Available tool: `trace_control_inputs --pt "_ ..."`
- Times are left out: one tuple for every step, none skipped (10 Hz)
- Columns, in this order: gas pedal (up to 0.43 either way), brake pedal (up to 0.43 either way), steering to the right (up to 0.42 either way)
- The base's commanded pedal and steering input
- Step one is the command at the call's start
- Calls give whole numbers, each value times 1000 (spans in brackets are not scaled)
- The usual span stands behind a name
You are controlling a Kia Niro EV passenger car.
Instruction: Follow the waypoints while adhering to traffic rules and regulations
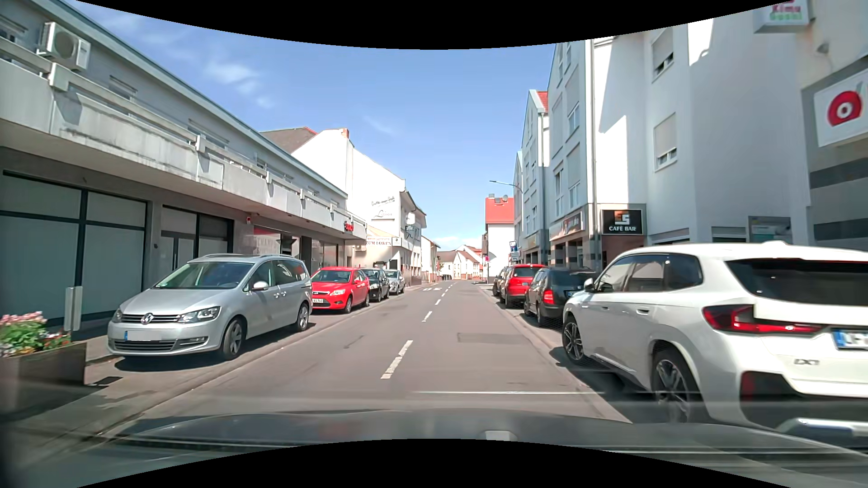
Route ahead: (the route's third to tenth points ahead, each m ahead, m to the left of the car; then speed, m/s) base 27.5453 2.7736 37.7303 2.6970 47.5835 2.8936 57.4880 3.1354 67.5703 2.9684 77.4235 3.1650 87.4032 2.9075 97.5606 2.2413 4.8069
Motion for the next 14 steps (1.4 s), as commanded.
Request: trace_control_inputs --pt "47 0 -12" --pt "47 0 -12" --pt "47 0 -12" --pt "47 0 -12" --pt "47 0 -11" --pt "47 0 -11" --pt "47 0 -8" --pt "47 0 -1" --pt "47 0 3" --pt "47 0 3" --pt "47 0 3" --pt "47 0 3" --pt "47 0 2" --pt "47 0 3"
